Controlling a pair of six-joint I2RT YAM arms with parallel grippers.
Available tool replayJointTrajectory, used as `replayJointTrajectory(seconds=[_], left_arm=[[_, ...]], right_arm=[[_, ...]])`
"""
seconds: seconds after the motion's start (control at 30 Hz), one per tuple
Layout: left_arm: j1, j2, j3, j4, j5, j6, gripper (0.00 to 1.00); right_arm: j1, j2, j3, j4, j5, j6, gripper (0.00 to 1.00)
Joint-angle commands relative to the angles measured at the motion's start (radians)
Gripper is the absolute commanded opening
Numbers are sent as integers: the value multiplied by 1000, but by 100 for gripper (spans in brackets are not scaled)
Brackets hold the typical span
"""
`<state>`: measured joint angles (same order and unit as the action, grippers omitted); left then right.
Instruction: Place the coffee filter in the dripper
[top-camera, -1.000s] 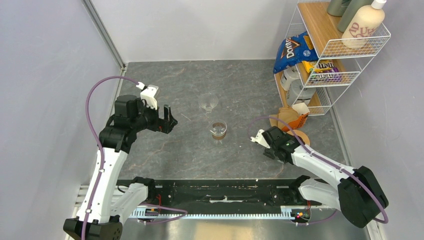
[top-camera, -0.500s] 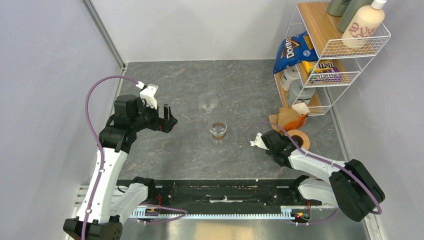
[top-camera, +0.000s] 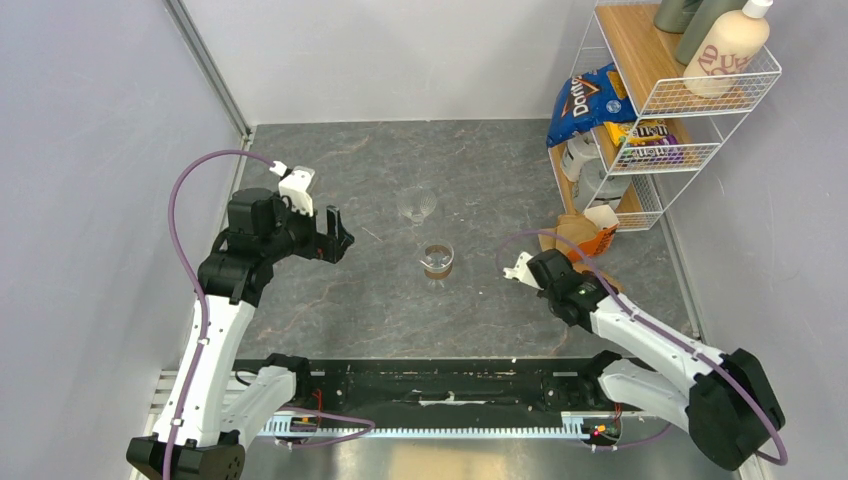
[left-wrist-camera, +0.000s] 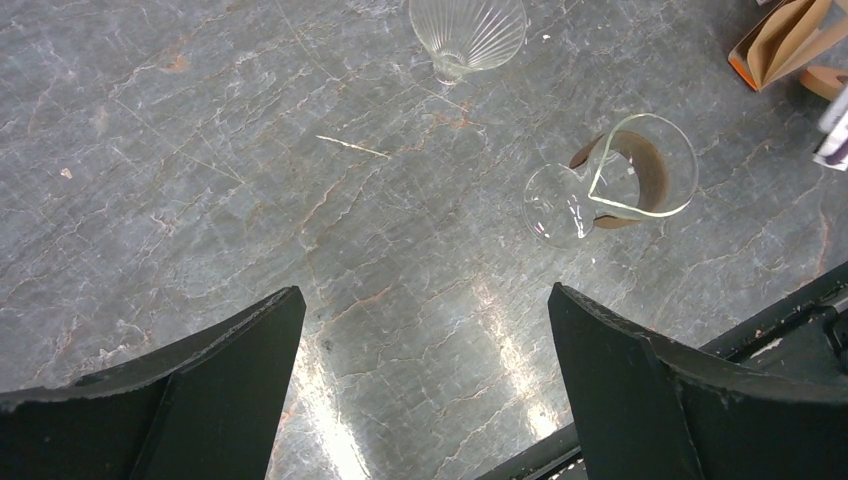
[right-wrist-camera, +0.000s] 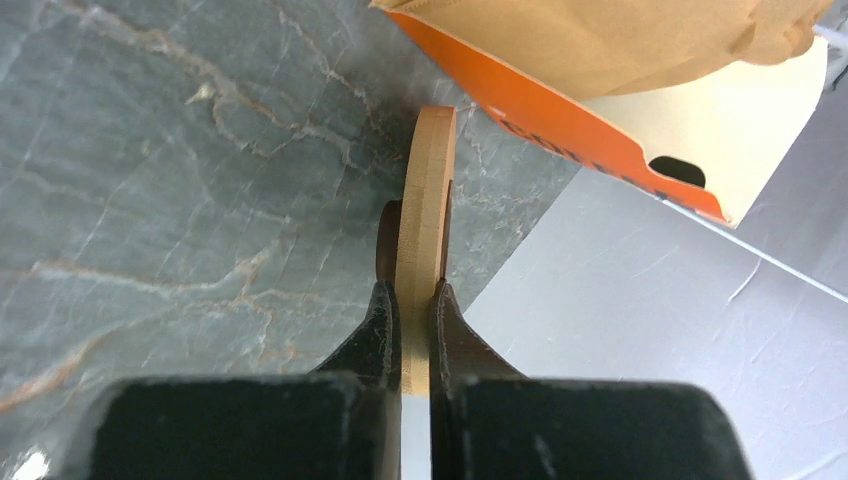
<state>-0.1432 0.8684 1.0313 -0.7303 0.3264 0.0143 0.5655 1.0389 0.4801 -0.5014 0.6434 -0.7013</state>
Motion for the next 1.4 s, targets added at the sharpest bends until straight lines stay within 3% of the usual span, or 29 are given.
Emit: replayJointTrajectory(seconds=[0.0, 0.33, 0.5, 0.6, 0.77, 0.97, 1.17, 1.3, 1.37], left_arm=[[0, -6, 39, 37, -3, -33, 100], [0, -27, 29, 18, 5, -55, 100], [1, -49, 29, -7, 42, -107, 100], [0, -58, 38, -19, 57, -109, 100], [0, -64, 62, -26, 205, -147, 100], [0, -90, 7, 91, 377, -287, 100], [-1, -89, -102, 368, 537, -508, 99], [-11, -24, -125, 460, 564, -563, 98], [-25, 16, -126, 493, 580, -575, 97]], right_arm=[[0, -80, 99, -255, -87, 79, 0], [-1, -245, 415, -631, -384, 91, 0], [-1, -328, 593, -632, -569, 50, 0], [-1, -357, 634, -533, -640, 30, 0], [-2, -398, 654, -331, -879, -51, 0], [-1, -517, 431, -3, -1047, -433, 0], [0, -667, 134, 280, -1219, -847, 0], [3, -664, 86, 304, -1274, -933, 0], [12, -638, 76, 367, -1262, -899, 0]])
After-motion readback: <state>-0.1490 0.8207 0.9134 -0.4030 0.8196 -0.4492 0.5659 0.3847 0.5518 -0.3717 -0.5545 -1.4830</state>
